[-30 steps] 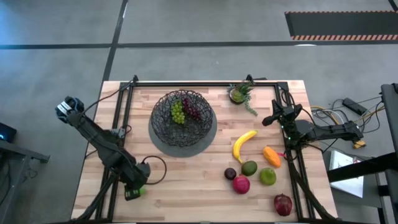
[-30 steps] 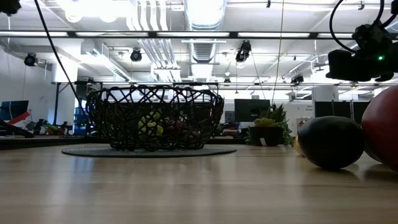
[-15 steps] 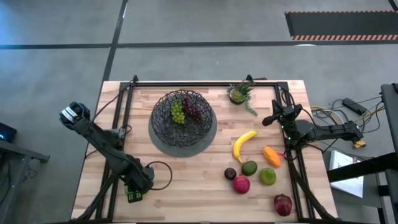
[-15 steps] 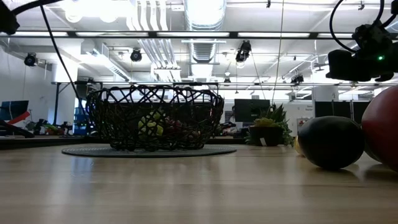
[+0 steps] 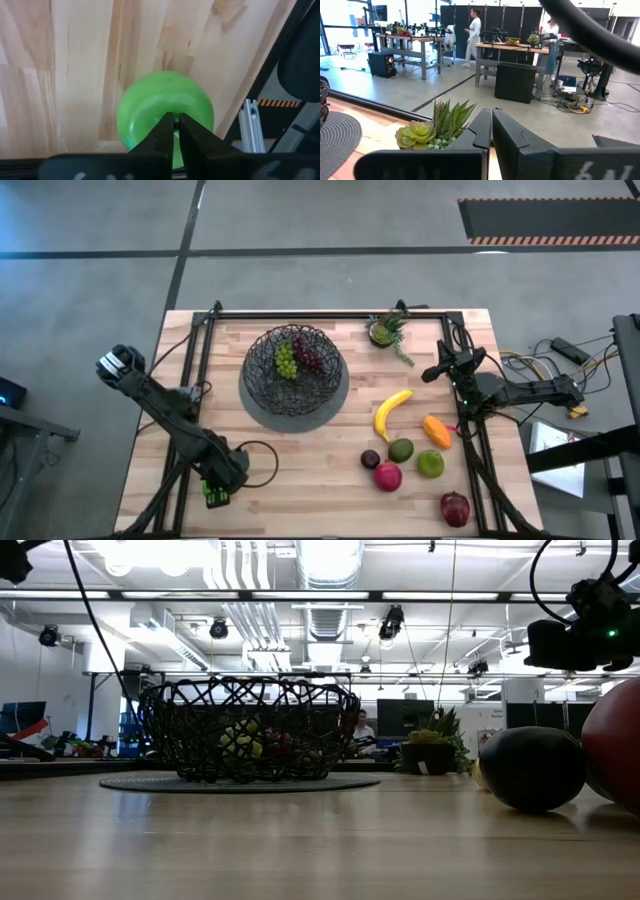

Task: Build produce basket
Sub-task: Put the apple into the basket

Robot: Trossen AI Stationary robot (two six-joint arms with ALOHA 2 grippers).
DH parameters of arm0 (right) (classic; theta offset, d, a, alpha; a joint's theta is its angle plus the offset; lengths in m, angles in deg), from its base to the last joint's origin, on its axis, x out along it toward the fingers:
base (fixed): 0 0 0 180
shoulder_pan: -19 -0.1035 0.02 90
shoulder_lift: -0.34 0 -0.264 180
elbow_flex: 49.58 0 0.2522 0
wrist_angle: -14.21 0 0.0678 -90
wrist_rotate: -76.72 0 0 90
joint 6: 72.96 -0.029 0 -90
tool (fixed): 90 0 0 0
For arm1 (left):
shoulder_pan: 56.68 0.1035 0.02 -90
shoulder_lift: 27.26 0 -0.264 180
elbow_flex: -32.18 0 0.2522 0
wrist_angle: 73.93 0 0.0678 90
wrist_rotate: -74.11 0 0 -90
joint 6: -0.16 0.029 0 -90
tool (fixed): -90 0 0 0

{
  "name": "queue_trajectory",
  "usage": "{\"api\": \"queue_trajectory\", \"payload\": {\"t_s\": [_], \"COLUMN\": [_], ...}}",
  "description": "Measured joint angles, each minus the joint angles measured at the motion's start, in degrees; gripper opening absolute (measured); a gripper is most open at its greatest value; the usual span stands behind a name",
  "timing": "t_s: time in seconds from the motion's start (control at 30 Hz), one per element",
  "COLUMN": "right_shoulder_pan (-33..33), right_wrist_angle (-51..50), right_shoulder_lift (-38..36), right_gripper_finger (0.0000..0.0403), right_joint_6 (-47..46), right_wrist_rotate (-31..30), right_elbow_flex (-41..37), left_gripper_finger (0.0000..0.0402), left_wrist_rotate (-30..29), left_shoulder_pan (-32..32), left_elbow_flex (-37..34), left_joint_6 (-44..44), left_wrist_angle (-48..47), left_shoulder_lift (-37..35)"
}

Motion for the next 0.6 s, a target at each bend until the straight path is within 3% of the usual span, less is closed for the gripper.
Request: {"api": "queue_trajectory", "payload": {"t_s": [0.23,0.4,0.6], "right_shoulder_pan": [0.01,0.0,0.02], "right_wrist_angle": [-0.02,-0.02,-0.02], "right_shoulder_lift": [-0.02,-0.02,-0.02], "right_gripper_finger": [0.0009,0.0009,0.0009], "right_joint_6": [0.0,0.0,0.0], "right_wrist_rotate": [0.01,0.0,0.02], "right_elbow_flex": [-0.01,-0.02,0.0], "left_gripper_finger": [0.0001,0.0001,0.0], "left_wrist_rotate": [-0.54,-11.15,-24.03], "left_shoulder_pan": [2.09,9.62,24.45], "left_elbow_flex": [3.38,11.01,22.09], "left_joint_6": [-0.31,0.53,12.32], "left_wrist_angle": [-0.17,0.27,5.74], "left_shoulder_lift": [-0.16,-0.18,-0.27]}}
